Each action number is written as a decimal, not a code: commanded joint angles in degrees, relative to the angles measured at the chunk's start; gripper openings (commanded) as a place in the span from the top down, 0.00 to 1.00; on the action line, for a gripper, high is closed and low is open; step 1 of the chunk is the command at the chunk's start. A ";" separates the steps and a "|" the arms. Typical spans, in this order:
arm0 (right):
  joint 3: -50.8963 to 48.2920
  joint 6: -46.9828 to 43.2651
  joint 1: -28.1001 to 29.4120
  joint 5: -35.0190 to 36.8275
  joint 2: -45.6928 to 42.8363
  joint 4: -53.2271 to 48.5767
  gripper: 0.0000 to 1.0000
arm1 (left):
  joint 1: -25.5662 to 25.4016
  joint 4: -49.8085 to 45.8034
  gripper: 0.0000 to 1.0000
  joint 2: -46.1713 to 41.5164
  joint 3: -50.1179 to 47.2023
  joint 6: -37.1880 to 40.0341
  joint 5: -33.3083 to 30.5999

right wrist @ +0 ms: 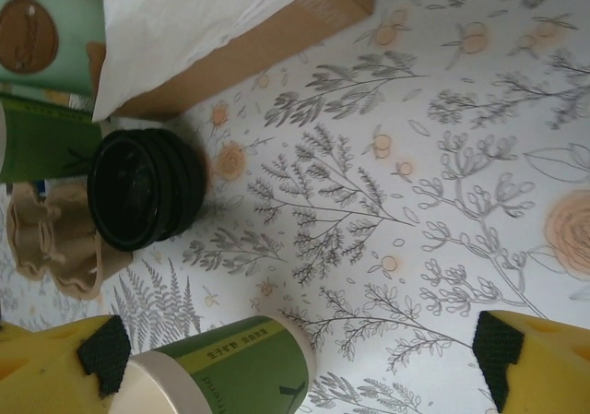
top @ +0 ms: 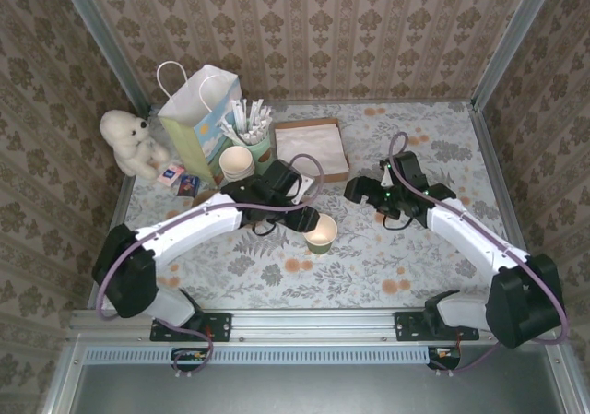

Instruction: Pack the takeout coffee

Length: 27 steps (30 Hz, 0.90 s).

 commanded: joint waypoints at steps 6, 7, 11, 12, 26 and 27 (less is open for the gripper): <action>8.90 -8.77 5.76 -2.31 10.17 1.28 0.24 | 2.31 -4.04 0.00 -10.29 1.87 -13.22 -16.45; 10.29 -9.65 6.35 -2.40 12.10 1.46 0.26 | 2.46 -4.36 0.00 -11.35 1.17 -16.69 -19.66; 16.96 -13.11 8.37 -3.38 19.92 1.16 0.35 | 4.54 -6.31 0.00 -14.68 -3.44 -31.81 -29.10; 18.47 -13.59 8.99 -3.25 21.79 1.19 0.37 | 5.19 -6.16 0.00 -15.29 -4.88 -34.67 -29.91; 35.67 -24.51 15.93 6.14 40.92 -2.37 0.51 | 12.97 -3.36 0.00 -20.91 -13.27 -37.47 -26.32; 36.35 -24.90 15.93 6.46 41.62 -2.39 0.52 | 13.55 -3.29 0.00 -20.93 -13.55 -37.30 -25.67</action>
